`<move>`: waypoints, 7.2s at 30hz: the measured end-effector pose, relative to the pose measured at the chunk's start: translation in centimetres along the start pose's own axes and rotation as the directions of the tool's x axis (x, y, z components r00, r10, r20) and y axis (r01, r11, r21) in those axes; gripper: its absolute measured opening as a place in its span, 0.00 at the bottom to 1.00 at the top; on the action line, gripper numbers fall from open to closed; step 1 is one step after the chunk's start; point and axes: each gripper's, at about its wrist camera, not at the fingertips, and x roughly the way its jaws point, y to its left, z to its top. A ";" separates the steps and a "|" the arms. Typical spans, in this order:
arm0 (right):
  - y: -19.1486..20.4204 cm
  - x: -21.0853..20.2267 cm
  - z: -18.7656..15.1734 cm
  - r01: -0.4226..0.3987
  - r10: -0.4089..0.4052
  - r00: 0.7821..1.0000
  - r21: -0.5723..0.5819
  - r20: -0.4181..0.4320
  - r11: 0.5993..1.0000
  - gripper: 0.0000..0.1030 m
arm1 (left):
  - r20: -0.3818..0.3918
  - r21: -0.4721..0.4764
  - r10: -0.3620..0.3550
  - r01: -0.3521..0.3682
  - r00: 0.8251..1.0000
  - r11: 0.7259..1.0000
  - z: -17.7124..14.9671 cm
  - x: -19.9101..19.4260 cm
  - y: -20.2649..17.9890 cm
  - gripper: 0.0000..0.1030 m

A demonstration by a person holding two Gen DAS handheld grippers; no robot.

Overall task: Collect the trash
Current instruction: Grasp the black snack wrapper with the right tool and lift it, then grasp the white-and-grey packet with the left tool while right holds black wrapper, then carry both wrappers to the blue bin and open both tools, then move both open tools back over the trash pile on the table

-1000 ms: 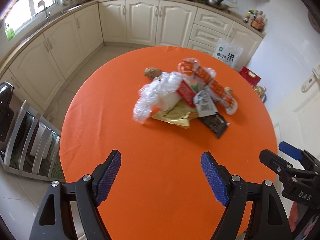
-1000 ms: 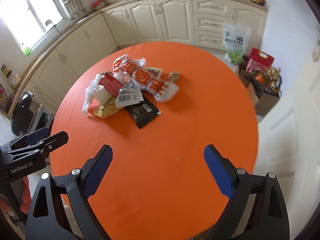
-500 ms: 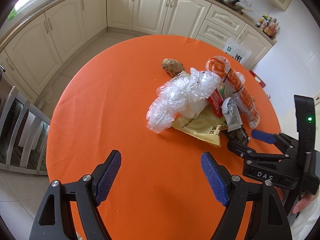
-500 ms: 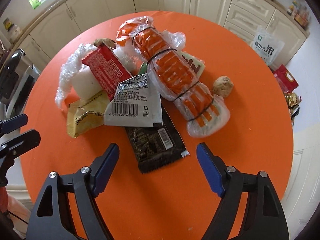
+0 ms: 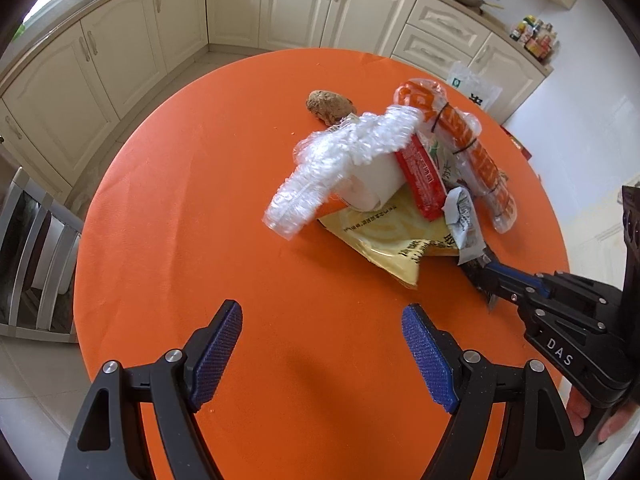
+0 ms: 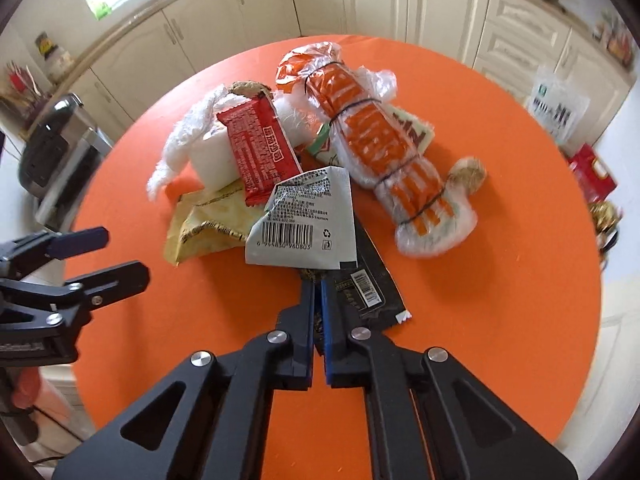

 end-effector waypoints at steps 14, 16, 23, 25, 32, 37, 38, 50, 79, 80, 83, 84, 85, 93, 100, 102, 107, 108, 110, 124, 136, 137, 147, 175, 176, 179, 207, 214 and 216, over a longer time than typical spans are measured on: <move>-3.5 -4.9 -5.4 -0.072 0.068 0.997 0.153 0.029 0.986 0.01 | 0.012 0.057 -0.019 0.019 1.000 0.998 -2.6 -2.4 -2.4 0.76; -2.7 -4.6 -6.0 -0.019 0.017 1.000 0.128 0.023 0.992 0.05 | 0.005 0.056 -0.022 0.022 1.000 0.998 -2.8 -2.3 -2.5 0.76; -1.9 -3.4 -6.1 0.099 -0.099 0.995 0.034 0.005 0.995 0.19 | 0.000 0.052 -0.024 0.024 1.000 0.998 -3.2 -2.2 -2.3 0.76; -1.8 -2.7 -5.9 0.138 -0.138 0.990 0.027 -0.002 0.990 0.55 | 0.001 0.049 -0.025 0.025 1.000 0.999 -3.2 -2.2 -2.1 0.76; -1.2 -0.9 -5.3 0.243 -0.243 0.970 -0.051 0.017 0.969 0.72 | -0.015 0.032 -0.014 0.015 1.000 0.999 -3.1 -1.3 -1.6 0.76; -2.5 -0.7 -5.6 0.165 -0.164 0.986 -0.023 0.033 0.986 0.63 | -0.025 0.022 -0.020 0.021 0.999 1.000 -3.0 -0.6 -1.4 0.76; -3.0 -1.0 -5.9 0.157 -0.156 0.987 -0.014 0.049 0.987 0.61 | -0.026 0.023 -0.019 0.020 0.999 1.000 -3.0 -0.5 -1.4 0.76; -3.8 -2.1 -6.8 0.070 -0.072 0.996 0.052 0.050 0.996 0.09 | -0.033 0.058 -0.025 0.027 0.999 0.998 -3.3 0.0 -3.7 0.76; -14.5 -7.9 -4.1 -0.015 -0.062 0.957 0.261 0.284 0.965 0.09 | -0.075 0.118 0.018 -0.009 0.997 0.993 6.4 7.7 -13.9 0.74; -14.8 -7.7 -3.9 -0.023 -0.055 0.956 0.262 0.289 0.965 0.09 | -0.085 0.115 0.019 -0.010 0.996 0.993 6.6 8.4 -14.1 0.72; -15.7 -7.4 -3.7 -0.042 -0.038 0.955 0.260 0.295 0.965 0.09 | -0.068 0.147 0.048 -0.038 0.996 0.988 7.0 9.4 -14.7 0.63; -15.9 -7.3 -3.6 -0.044 -0.035 0.955 0.255 0.296 0.966 0.09 | -0.060 0.160 0.057 -0.046 0.997 0.986 7.0 9.7 -15.1 0.57; -16.0 -7.2 -3.5 -0.048 -0.030 0.954 0.251 0.298 0.967 0.09 | -0.052 0.168 0.069 -0.060 0.996 0.984 7.1 9.8 -15.3 0.53; -16.4 -6.6 -3.3 -0.069 -0.006 0.958 0.249 0.287 0.966 0.09 | 0.004 0.151 0.100 -0.100 0.995 0.983 6.9 9.7 -15.3 0.22; -16.1 -7.1 -3.7 -0.070 -0.006 0.961 0.266 0.276 0.962 0.09 | 0.023 0.165 0.086 -0.089 0.996 0.982 5.9 8.6 -15.9 0.19; -15.8 -7.6 -4.0 -0.059 -0.019 0.961 0.268 0.278 0.962 0.09 | 0.029 0.165 0.077 -0.080 0.997 0.983 5.8 8.0 -15.6 0.19; -14.9 -9.6 -5.2 -0.039 -0.046 0.954 0.276 0.298 0.960 0.09 | 0.062 0.183 0.040 -0.051 0.997 0.982 4.8 5.7 -15.4 0.18; -14.9 -10.0 -5.4 -0.036 -0.050 0.952 0.274 0.301 0.961 0.09 | 0.069 0.189 0.037 -0.049 0.997 0.981 4.6 5.4 -15.4 0.18; -14.6 -11.0 -6.1 -0.027 -0.065 0.949 0.284 0.307 0.958 0.09 | 0.084 0.202 0.025 -0.042 0.996 0.978 3.9 4.4 -15.7 0.18; -15.3 -17.9 -12.5 0.036 -0.169 0.921 0.355 0.351 0.934 0.09 | 0.139 0.296 -0.045 0.002 0.989 0.955 -1.7 -1.5 -18.7 0.13; -17.6 -21.7 -18.0 0.065 -0.245 0.894 0.433 0.375 0.899 0.09 | 0.143 0.419 -0.118 0.048 0.983 0.907 -5.8 -3.9 -25.3 0.12; -18.1 -22.1 -18.7 0.073 -0.259 0.891 0.446 0.373 0.892 0.09 | 0.138 0.434 -0.127 0.055 0.982 0.899 -6.1 -3.8 -26.2 0.11; -23.4 -24.8 -25.4 0.118 -0.366 0.873 0.590 0.322 0.799 0.09 | 0.051 0.579 -0.198 0.133 0.979 0.805 -9.6 -1.3 -35.4 0.11; -31.8 -20.5 -33.1 0.134 -0.355 0.925 0.754 0.139 0.644 0.10 | -0.268 0.623 -0.068 0.227 0.961 0.748 -7.6 16.7 -50.1 0.40; -31.8 -20.2 -33.0 0.135 -0.349 0.927 0.752 0.133 0.645 0.10 | -0.264 0.623 -0.060 0.218 0.963 0.751 -7.1 16.8 -49.8 0.41; -31.9 -19.0 -32.4 0.126 -0.321 0.939 0.747 0.122 0.652 0.10 | -0.266 0.618 -0.049 0.209 0.963 0.758 -6.4 17.3 -49.4 0.42; -29.3 -19.8 -30.0 0.153 -0.326 0.941 0.748 0.089 0.646 0.58 | -0.192 0.612 -0.072 0.177 0.979 0.771 -7.4 12.4 -44.0 0.47; -27.3 -21.3 -29.5 0.167 -0.350 0.931 0.731 0.103 0.662 0.58 | -0.155 0.609 -0.098 0.173 0.983 0.774 -8.6 9.0 -41.7 0.47; -26.5 -21.9 -29.4 0.180 -0.364 0.926 0.727 0.103 0.663 0.61 | -0.143 0.605 -0.106 0.171 0.984 0.778 -8.7 7.9 -40.9 0.47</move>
